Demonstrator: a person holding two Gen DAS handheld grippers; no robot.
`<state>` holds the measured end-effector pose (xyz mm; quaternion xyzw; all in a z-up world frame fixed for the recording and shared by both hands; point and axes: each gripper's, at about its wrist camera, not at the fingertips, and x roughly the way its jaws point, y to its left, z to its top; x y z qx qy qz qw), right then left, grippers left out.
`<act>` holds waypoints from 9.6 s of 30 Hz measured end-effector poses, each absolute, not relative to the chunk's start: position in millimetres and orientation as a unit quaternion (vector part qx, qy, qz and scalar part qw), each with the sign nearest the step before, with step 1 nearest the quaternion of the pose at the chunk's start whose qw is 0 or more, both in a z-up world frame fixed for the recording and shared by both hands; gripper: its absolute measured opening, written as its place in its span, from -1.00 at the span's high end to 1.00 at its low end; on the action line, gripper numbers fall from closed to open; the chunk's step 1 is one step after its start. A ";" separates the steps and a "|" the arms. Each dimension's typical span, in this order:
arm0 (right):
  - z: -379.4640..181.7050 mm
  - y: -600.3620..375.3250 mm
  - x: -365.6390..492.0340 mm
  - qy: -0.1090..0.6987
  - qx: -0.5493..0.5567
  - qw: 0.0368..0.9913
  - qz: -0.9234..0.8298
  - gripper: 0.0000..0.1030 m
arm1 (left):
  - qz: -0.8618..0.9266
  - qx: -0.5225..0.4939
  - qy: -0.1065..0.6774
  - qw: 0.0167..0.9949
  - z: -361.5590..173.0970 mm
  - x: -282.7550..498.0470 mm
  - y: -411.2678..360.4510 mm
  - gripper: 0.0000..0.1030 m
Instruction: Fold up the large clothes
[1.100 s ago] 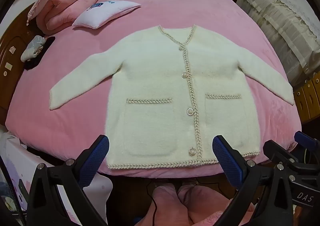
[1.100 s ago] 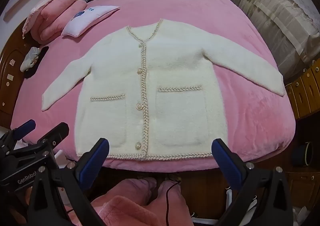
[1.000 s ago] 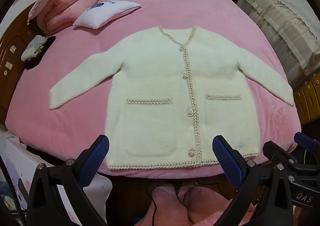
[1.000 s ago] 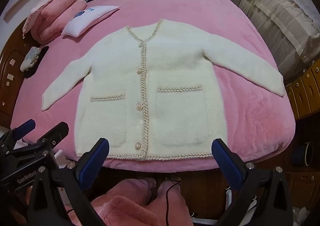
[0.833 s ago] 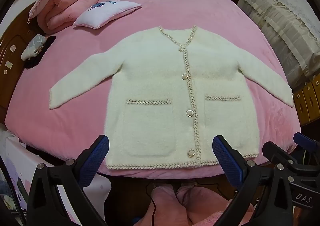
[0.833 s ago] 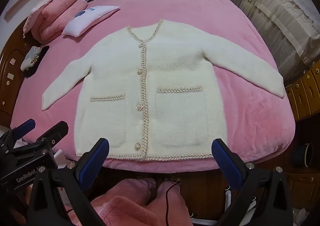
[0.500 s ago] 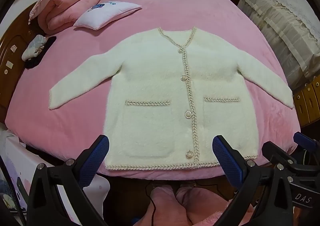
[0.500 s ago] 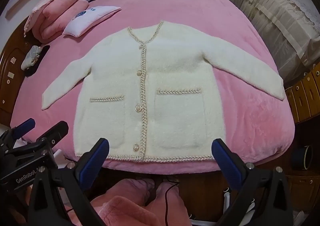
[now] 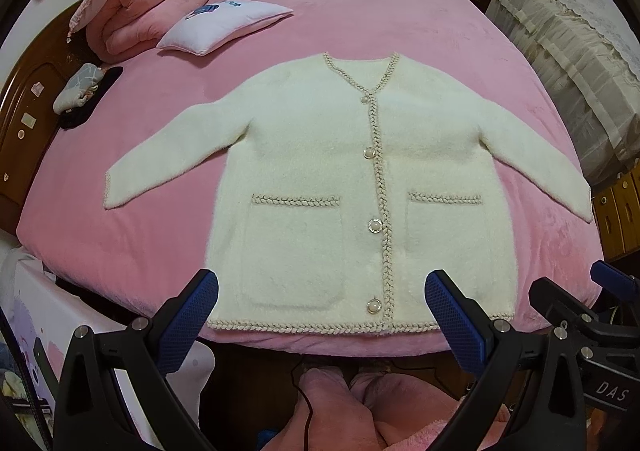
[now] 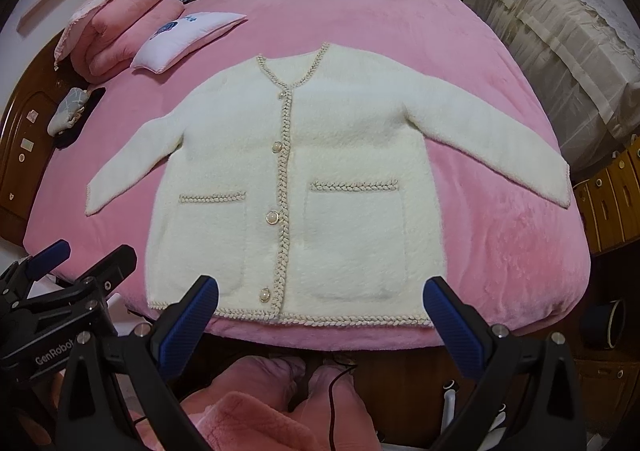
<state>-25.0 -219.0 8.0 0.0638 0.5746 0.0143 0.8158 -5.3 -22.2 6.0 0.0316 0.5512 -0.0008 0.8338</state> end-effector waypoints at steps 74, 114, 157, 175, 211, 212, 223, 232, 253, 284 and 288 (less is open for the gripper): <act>-184.0 79.8 176.6 0.682 -0.044 0.730 0.017 -0.98 | 0.277 -0.376 0.321 0.824 -213.1 143.5 463.6 0.87; -242.4 -80.2 274.4 0.605 0.238 0.734 0.197 -0.56 | 0.153 -0.183 0.571 0.786 -264.0 239.5 180.9 -0.72; -227.1 -200.3 262.3 0.533 0.187 0.817 -0.114 0.84 | 0.129 -0.120 0.578 0.797 -309.4 290.1 218.2 -0.73; -218.1 -190.5 267.1 0.539 0.133 0.829 -0.075 0.75 | 0.060 -0.056 0.561 0.824 -266.5 249.8 189.9 -0.24; -208.9 -181.2 297.2 0.536 0.059 0.831 -0.138 0.50 | 0.050 -0.024 0.574 0.817 -273.2 292.1 151.9 -0.04; -203.7 -181.0 294.2 0.529 0.050 0.834 -0.146 0.42 | 0.051 -0.030 0.569 0.820 -265.1 286.2 154.3 -0.04; -214.4 -94.9 299.8 0.560 0.238 0.782 0.132 0.97 | -0.046 -0.147 0.582 0.799 -245.5 304.5 129.5 0.69; -271.2 -78.9 318.3 0.578 0.281 0.755 0.128 1.00 | -0.018 -0.112 0.619 0.777 -292.5 325.0 143.2 0.98; -246.2 -71.2 341.3 0.519 0.263 0.791 0.189 1.00 | -0.062 -0.106 0.605 0.786 -283.8 390.3 72.5 0.97; -244.8 -216.9 344.9 0.501 0.278 0.813 -0.107 0.93 | 0.008 -0.197 0.649 0.735 -297.7 474.4 146.7 0.97; -220.2 -167.9 300.5 0.503 0.254 0.821 -0.089 0.64 | 0.018 -0.247 0.638 0.729 -280.9 414.5 152.6 0.72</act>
